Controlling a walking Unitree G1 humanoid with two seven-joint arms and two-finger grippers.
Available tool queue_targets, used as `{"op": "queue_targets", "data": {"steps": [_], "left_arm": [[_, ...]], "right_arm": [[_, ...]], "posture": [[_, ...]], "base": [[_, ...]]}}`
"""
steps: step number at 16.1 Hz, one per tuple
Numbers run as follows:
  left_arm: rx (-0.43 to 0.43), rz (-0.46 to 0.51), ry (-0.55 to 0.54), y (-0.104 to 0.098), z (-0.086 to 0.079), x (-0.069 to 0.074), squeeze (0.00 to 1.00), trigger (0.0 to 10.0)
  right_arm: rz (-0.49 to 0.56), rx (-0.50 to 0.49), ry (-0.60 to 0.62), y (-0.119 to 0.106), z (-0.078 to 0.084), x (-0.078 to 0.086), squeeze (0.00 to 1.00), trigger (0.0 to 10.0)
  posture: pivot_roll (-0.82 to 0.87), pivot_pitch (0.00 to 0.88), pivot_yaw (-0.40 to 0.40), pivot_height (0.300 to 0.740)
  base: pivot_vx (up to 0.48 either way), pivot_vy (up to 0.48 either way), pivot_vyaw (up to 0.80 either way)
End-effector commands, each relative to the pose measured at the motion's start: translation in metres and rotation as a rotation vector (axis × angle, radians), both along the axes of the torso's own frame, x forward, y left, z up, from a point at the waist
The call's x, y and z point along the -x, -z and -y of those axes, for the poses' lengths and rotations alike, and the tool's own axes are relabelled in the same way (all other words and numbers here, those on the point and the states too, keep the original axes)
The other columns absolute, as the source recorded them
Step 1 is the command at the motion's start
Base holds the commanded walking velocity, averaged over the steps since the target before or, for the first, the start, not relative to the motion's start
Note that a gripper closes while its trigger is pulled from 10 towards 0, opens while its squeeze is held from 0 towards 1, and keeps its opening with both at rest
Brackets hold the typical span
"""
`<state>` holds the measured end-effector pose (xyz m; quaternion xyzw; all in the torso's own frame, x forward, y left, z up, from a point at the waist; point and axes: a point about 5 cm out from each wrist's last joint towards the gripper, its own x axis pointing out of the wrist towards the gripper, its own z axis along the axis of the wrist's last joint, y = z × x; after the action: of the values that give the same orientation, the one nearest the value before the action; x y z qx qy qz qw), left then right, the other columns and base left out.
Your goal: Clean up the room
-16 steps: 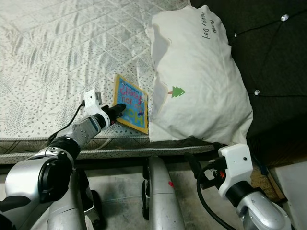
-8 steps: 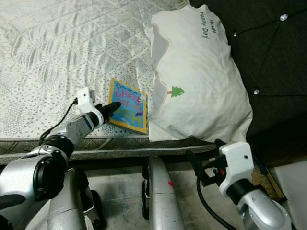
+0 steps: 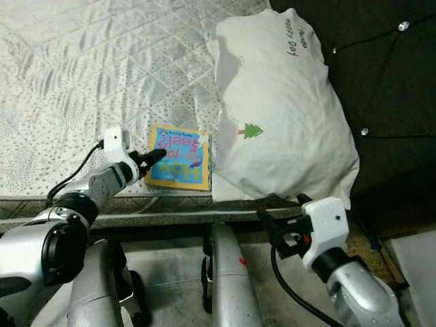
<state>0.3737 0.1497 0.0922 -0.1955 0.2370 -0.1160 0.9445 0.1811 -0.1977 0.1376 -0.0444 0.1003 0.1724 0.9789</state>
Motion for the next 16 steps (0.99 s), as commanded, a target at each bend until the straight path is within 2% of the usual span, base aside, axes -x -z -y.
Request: {"op": "queue_targets", "data": {"steps": [1,3,6,9,10,11,14,15,16], "left_arm": [[-0.022,-0.031,0.006,0.008,0.0,0.005,1.0,10.0],[-0.045,-0.011,-0.02,0.005,-0.005,0.002,1.0,10.0],[-0.081,0.07,-0.121,-0.004,-0.017,-0.003,1.0,10.0],[-0.069,0.158,-0.185,0.0,-0.032,0.004,1.0,10.0],[-0.112,0.198,-0.211,0.001,-0.041,0.01,1.0,10.0],[-0.118,0.225,-0.223,0.0,-0.046,0.014,1.0,10.0],[-0.209,0.331,-0.235,-0.006,-0.061,0.035,1.0,10.0],[-0.258,0.329,-0.219,-0.003,-0.064,0.05,1.0,10.0],[-0.266,0.32,-0.197,0.0,-0.064,0.058,1.0,10.0]], "right_arm": [[-0.012,0.014,0.012,0.004,0.003,0.001,0.0,10.0],[-0.007,0.012,0.013,0.006,0.001,-0.001,0.0,10.0],[0.025,-0.018,0.021,0.011,-0.007,-0.012,0.0,10.0],[0.058,-0.058,0.03,0.017,-0.021,-0.026,0.0,10.0],[0.067,-0.075,0.048,0.02,-0.025,-0.031,0.0,10.0],[0.068,-0.087,0.06,0.022,-0.027,-0.034,0.0,10.0],[0.062,-0.107,0.113,0.032,-0.034,-0.048,0.0,10.0],[0.074,-0.113,0.15,0.034,-0.037,-0.057,0.0,10.0],[0.08,-0.106,0.16,0.035,-0.039,-0.061,0.0,10.0]], "posture": [[-0.32,0.209,-0.131,0.587],[-0.31,0.199,-0.115,0.587],[-0.25,0.175,-0.084,0.587],[-0.17,0.15,-0.047,0.587],[-0.14,0.143,-0.038,0.587],[-0.11,0.136,-0.029,0.587],[-0.05,0.113,-0.006,0.587],[-0.02,0.099,0.007,0.587],[-0.02,0.095,0.013,0.587]], "base": [[0.0,0.0,0.0],[0.0,0.0,0.0],[0.0,0.0,0.0],[0.0,0.0,0.0],[0.0,0.0,0.0],[0.0,0.0,0.0],[0.0,0.0,0.0],[0.0,0.0,0.0],[0.0,0.0,0.0]]}}
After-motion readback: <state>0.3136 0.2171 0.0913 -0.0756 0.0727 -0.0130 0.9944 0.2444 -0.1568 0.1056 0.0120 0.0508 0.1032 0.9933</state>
